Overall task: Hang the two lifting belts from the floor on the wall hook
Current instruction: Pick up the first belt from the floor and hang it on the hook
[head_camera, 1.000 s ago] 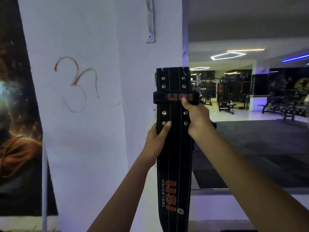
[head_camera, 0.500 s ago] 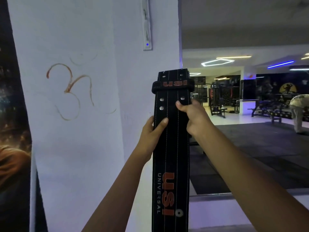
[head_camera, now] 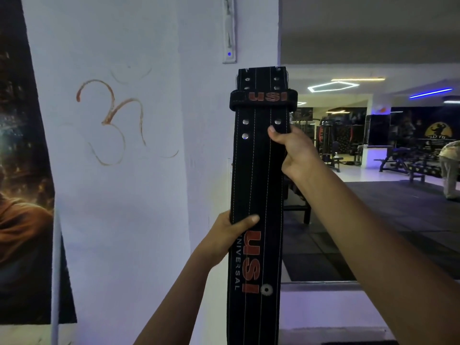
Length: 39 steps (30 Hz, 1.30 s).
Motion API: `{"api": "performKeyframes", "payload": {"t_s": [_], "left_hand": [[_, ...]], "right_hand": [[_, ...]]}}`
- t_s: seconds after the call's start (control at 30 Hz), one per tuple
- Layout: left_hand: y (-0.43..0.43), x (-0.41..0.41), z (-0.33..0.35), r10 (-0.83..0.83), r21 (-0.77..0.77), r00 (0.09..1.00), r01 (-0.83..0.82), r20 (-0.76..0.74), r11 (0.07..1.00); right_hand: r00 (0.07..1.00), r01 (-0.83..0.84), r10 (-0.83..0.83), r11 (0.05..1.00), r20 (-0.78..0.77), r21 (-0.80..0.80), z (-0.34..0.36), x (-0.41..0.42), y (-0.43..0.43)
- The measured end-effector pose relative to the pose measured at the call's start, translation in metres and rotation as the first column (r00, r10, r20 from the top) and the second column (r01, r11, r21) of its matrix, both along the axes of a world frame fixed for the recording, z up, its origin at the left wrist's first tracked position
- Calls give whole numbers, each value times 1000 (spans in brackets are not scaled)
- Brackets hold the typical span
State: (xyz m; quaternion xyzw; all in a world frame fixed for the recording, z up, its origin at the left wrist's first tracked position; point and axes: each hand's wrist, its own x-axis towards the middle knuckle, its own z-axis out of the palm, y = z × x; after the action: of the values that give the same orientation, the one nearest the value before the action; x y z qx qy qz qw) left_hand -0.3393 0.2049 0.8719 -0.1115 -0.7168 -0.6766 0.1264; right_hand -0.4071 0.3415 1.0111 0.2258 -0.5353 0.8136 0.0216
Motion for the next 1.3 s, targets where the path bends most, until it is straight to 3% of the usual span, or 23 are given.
{"api": "performKeyframes", "payload": {"t_s": [0.23, 0.4, 0.5, 0.57, 0.67, 0.77, 0.87, 1.0, 1.13, 1.3], "left_hand": [[0, -3, 31, -25, 47, 999, 27, -39, 999], [-9, -2, -22, -69, -127, 993, 80, 91, 989], [-12, -5, -20, -77, -135, 991, 92, 109, 987], [-7, -9, 7, -101, -31, 992, 104, 74, 994], [5, -14, 75, -176, 5, 977, 178, -117, 984], [22, -19, 129, 11, 106, 978, 11, -211, 994], [24, -33, 134, 197, 216, 952, -146, -235, 965], [23, -42, 122, 195, 207, 942, -140, -274, 968], [20, -40, 129, 208, 241, 931, -137, -299, 961], [17, -35, 146, 199, 253, 910, -109, -364, 961]], "right_hand": [[999, -32, 32, 999, 3, -13, 0, 0, 0], [999, -39, 39, 999, 18, -17, -7, -5, 6], [999, -42, 43, 998, 23, -43, -8, -4, 10], [999, -46, 47, 998, 19, -48, -8, -3, 12], [998, -58, 58, 998, 0, -32, -12, 1, 14], [997, -64, 62, 997, -50, -41, -18, 7, 14], [990, 32, -31, 999, -140, 6, -29, 6, 13], [978, 91, -69, 990, -195, 105, -67, 5, 17], [980, -50, 96, 966, -172, 255, -136, 21, 24], [982, -105, 113, 993, -150, 61, -120, 19, 24]]}}
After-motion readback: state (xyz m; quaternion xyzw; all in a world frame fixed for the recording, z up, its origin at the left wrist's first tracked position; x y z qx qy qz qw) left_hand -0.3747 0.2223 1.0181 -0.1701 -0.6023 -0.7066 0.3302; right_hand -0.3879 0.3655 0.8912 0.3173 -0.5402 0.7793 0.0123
